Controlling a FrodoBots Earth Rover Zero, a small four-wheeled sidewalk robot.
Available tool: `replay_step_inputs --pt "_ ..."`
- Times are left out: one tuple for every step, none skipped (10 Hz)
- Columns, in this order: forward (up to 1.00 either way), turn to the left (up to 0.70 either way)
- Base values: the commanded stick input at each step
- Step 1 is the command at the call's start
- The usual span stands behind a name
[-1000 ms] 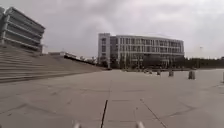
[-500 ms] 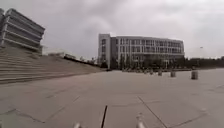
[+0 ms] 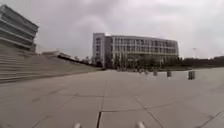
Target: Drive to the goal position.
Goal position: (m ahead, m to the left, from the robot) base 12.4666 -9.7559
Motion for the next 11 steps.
replay_step_inputs --pt "0.50 -0.25" --pt "0.50 -0.25" --pt "0.50 -0.25" --pt "0.50 -0.25" --pt "0.50 -0.25" --pt "0.50 -0.25" --pt "0.50 -0.25" --pt "0.50 -0.25" --pt "0.50 -0.25" --pt "0.50 -0.25" --pt "0.50 -0.25"
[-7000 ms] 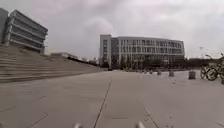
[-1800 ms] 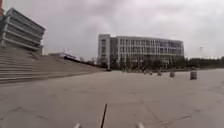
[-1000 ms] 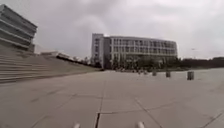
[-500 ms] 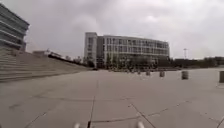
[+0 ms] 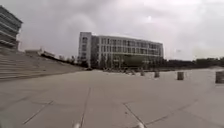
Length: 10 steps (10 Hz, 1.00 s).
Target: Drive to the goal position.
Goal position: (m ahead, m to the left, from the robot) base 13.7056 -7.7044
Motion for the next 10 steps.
replay_step_inputs --pt "0.50 -0.25" --pt "0.50 -0.25" --pt "0.50 -0.25" --pt "0.50 -0.25" --pt "0.50 -0.25" --pt "0.50 -0.19" --pt "0.50 -0.11" --pt "0.50 0.00" --pt "0.50 0.00" --pt "0.50 0.00"
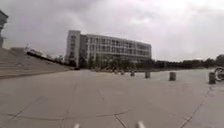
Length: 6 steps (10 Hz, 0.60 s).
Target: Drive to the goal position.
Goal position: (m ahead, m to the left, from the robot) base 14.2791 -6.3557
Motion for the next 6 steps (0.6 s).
replay_step_inputs --pt "0.50 0.00" --pt "0.50 0.00" --pt "0.50 0.00" --pt "0.50 0.00" --pt "0.50 0.00" --pt "0.50 0.00"
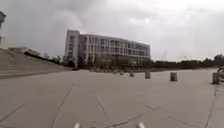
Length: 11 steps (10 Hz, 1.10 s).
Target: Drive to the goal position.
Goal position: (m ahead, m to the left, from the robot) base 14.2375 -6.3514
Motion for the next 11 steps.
replay_step_inputs --pt "0.50 0.00" --pt "0.50 0.00" --pt "0.50 0.00" --pt "0.50 0.00" --pt "0.50 0.00" --pt "0.50 0.00" --pt "0.50 0.00" --pt "0.50 0.00" --pt "0.50 0.00" --pt "0.50 0.00" --pt "0.50 0.00"
